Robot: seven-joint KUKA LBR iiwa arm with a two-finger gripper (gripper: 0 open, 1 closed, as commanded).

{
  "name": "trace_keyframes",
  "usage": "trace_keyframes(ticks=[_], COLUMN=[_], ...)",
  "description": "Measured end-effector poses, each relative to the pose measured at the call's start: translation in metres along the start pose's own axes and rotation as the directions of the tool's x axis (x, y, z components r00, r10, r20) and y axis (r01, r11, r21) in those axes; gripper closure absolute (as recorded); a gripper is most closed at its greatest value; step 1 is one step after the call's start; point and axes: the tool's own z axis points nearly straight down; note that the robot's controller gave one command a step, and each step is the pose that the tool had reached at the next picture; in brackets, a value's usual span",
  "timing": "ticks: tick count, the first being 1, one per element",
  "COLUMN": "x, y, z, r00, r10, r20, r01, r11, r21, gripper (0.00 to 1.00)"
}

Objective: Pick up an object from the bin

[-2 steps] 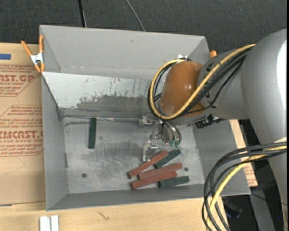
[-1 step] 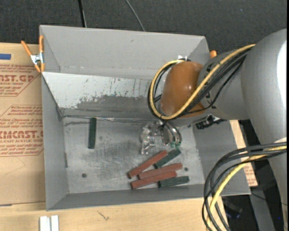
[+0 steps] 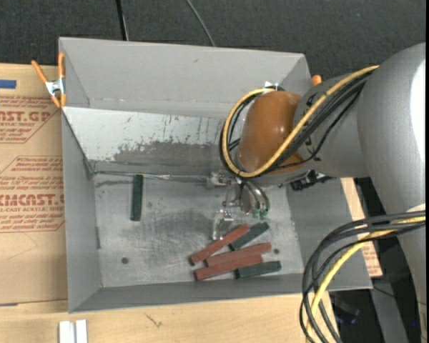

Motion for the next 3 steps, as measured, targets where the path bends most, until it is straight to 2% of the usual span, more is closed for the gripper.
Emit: trace_keyframes(ticks=[1,2,3], x=[0.000,0.032,0.069], y=[0.000,-0.056,-0.067], z=[0.000,-0.009,-0.005], r00=[1.000,0.997,0.953], r10=[0.000,-0.082,-0.301], r20=[0.000,-0.004,0.007], r01=[0.000,0.082,0.301], r11=[1.000,0.997,0.954], r21=[0.000,0.001,0.006], gripper=[0.00,0.00,0.00])
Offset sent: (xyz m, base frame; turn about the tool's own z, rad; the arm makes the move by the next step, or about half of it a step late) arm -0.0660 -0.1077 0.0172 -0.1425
